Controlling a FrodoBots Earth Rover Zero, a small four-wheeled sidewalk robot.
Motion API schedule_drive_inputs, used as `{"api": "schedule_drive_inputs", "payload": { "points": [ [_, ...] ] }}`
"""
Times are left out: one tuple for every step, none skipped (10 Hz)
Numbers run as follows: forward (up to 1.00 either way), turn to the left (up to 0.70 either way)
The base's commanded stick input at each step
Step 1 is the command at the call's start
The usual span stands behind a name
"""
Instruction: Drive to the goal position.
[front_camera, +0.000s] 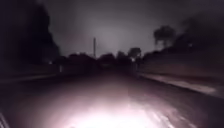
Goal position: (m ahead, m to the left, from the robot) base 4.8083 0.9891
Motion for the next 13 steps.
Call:
{"api": "schedule_drive_inputs", "payload": {
  "points": [
    [0.70,0.00],
    [0.70,0.00],
    [0.70,0.00],
    [0.70,0.00],
    [0.70,0.00],
    [0.70,0.00],
    [0.70,0.00],
    [0.70,0.00],
    [0.70,0.00],
    [0.70,0.00],
    [0.70,0.00],
    [0.70,0.00],
    [0.70,0.00]
  ]
}}
